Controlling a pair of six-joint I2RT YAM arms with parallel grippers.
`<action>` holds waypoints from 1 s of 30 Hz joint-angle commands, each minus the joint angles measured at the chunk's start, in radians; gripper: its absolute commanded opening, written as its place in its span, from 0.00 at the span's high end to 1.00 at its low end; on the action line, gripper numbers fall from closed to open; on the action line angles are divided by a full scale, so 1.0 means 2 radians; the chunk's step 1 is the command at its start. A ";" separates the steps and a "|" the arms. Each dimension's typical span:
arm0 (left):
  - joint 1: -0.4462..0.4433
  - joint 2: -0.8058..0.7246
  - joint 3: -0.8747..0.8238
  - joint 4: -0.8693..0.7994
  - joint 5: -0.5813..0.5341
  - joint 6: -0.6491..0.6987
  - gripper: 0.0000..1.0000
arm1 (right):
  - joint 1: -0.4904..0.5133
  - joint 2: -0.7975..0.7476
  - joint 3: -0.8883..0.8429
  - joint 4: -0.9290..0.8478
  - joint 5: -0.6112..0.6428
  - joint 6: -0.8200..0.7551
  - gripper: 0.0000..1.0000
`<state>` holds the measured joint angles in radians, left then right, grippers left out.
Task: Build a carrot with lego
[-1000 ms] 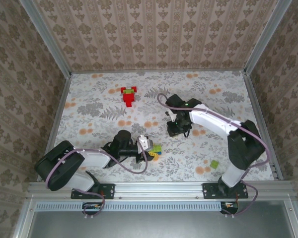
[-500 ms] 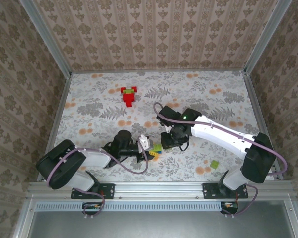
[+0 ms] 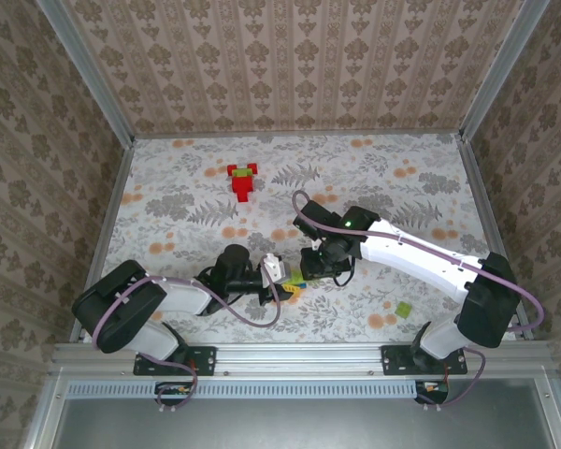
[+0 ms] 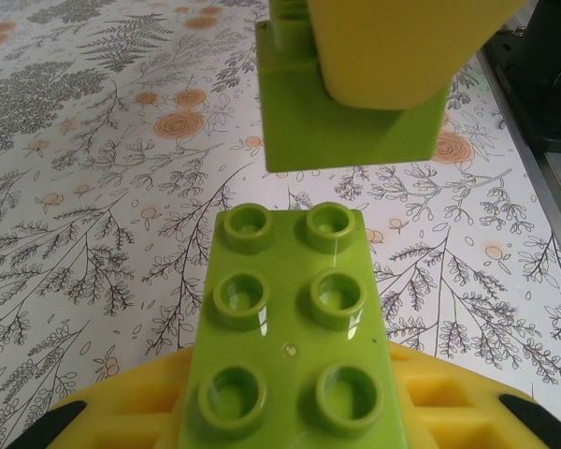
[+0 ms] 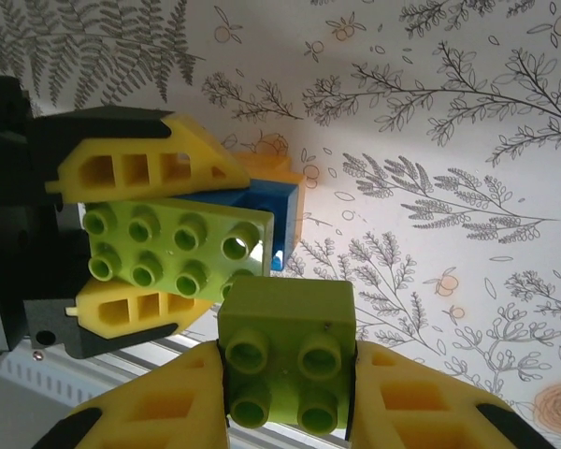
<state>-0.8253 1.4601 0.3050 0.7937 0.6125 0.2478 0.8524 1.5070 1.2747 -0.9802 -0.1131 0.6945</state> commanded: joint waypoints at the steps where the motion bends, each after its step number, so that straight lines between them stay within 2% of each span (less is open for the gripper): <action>1: -0.004 0.015 0.003 -0.033 -0.014 0.012 0.77 | 0.003 0.010 0.013 0.016 0.005 0.021 0.80; 13: -0.005 0.015 0.003 -0.035 -0.015 0.013 0.77 | 0.009 0.026 0.003 0.032 0.007 0.035 0.80; 30: -0.007 0.019 0.006 -0.037 -0.021 0.013 0.77 | 0.030 0.061 0.007 -0.025 0.053 0.033 0.78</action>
<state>-0.8307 1.4704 0.3153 0.7933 0.6052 0.2478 0.8993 1.5768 1.3075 -0.9516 -0.0402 0.7410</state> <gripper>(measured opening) 0.352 0.294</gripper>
